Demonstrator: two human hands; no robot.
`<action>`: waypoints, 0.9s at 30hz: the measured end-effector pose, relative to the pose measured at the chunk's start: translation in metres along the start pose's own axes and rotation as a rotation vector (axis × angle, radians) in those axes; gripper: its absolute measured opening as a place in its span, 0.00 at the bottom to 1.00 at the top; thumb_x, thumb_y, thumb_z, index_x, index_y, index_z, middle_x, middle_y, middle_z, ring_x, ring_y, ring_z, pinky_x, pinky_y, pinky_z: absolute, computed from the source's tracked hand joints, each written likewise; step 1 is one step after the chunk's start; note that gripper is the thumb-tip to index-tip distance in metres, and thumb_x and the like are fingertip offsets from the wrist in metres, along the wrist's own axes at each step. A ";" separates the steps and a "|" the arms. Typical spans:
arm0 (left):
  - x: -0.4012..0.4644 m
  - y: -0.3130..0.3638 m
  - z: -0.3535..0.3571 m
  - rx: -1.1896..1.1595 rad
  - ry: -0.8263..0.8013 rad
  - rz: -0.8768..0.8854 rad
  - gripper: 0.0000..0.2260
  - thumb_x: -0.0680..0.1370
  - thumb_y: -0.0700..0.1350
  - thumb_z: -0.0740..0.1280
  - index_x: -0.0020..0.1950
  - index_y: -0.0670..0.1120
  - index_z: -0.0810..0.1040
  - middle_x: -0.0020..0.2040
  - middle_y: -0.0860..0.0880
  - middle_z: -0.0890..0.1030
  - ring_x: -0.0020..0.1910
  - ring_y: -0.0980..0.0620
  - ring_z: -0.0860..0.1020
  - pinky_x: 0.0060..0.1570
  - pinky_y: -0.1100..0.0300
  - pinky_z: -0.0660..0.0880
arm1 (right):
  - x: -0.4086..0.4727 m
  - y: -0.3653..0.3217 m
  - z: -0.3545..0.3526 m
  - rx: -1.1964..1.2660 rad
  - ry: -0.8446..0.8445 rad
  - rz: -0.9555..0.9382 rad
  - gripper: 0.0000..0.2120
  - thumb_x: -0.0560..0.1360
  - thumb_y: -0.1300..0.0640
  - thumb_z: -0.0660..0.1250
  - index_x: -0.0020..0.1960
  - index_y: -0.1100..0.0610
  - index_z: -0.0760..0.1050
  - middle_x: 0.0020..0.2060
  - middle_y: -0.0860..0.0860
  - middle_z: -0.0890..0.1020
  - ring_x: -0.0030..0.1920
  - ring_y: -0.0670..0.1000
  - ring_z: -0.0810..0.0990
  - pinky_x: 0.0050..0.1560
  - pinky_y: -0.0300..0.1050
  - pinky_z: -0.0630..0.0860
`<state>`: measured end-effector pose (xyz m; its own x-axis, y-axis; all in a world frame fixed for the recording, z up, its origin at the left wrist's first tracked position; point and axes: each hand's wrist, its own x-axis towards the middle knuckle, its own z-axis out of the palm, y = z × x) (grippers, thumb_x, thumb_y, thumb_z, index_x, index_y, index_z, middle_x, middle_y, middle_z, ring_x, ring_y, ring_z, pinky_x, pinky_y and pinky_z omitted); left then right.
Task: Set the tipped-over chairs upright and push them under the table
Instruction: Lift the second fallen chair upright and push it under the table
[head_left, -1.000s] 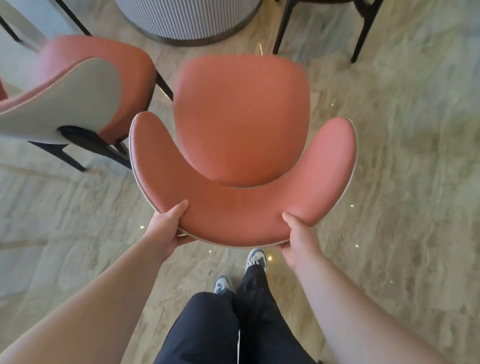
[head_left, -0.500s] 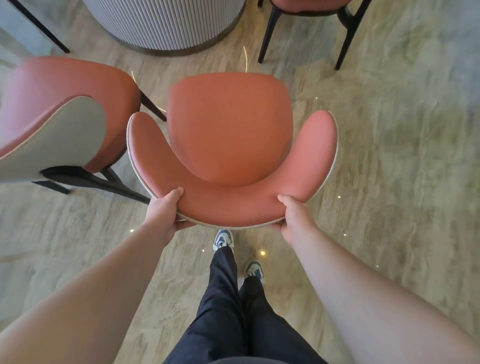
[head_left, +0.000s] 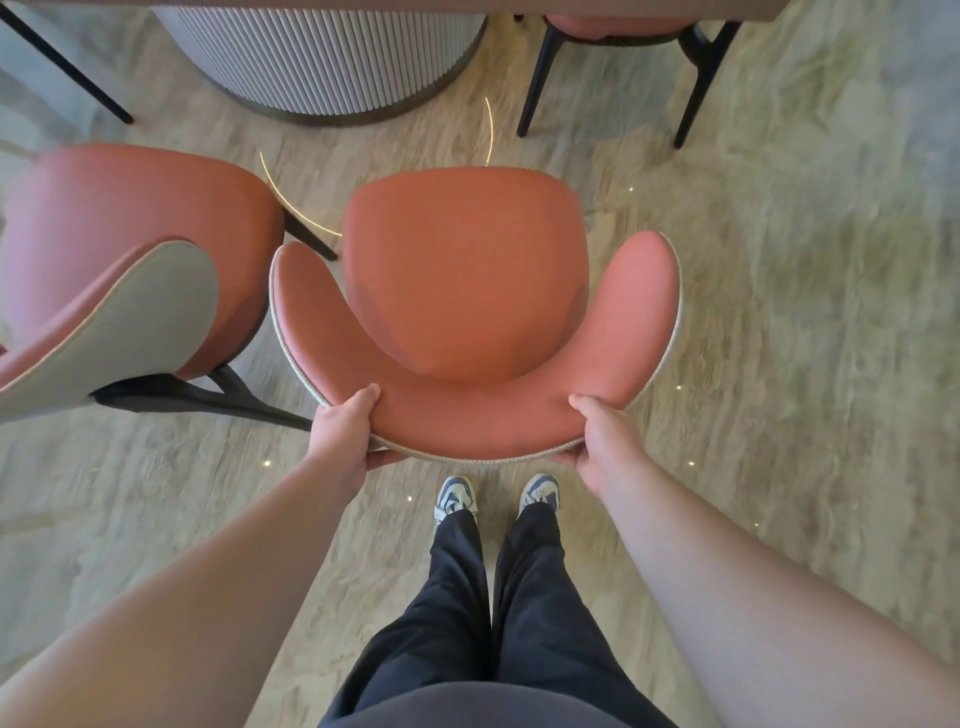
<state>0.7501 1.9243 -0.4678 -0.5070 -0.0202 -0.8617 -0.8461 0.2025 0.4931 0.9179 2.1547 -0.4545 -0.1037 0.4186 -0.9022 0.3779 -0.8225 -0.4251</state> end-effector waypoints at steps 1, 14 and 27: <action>0.000 0.001 0.001 -0.003 0.001 -0.001 0.12 0.79 0.48 0.71 0.60 0.48 0.76 0.57 0.43 0.84 0.49 0.43 0.86 0.35 0.46 0.85 | 0.000 -0.001 0.001 -0.010 0.003 0.004 0.10 0.77 0.59 0.70 0.59 0.55 0.78 0.59 0.56 0.83 0.55 0.59 0.84 0.44 0.66 0.84; -0.009 0.017 0.003 0.042 0.005 -0.106 0.15 0.77 0.54 0.76 0.56 0.48 0.77 0.56 0.44 0.84 0.50 0.42 0.87 0.35 0.45 0.85 | -0.016 -0.017 -0.002 -0.080 -0.074 0.086 0.22 0.76 0.45 0.74 0.65 0.52 0.74 0.59 0.54 0.82 0.57 0.59 0.82 0.48 0.60 0.85; -0.051 0.002 0.008 1.181 -0.013 1.029 0.24 0.82 0.45 0.64 0.77 0.43 0.69 0.82 0.40 0.65 0.84 0.39 0.52 0.81 0.39 0.49 | -0.060 0.009 -0.013 -1.093 -0.052 -1.067 0.24 0.81 0.59 0.61 0.77 0.60 0.67 0.79 0.57 0.66 0.81 0.56 0.58 0.81 0.54 0.52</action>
<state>0.7757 1.9334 -0.4235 -0.7571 0.6113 -0.2307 0.4560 0.7472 0.4836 0.9396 2.1273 -0.4029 -0.7809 0.5804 -0.2309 0.5783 0.5321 -0.6184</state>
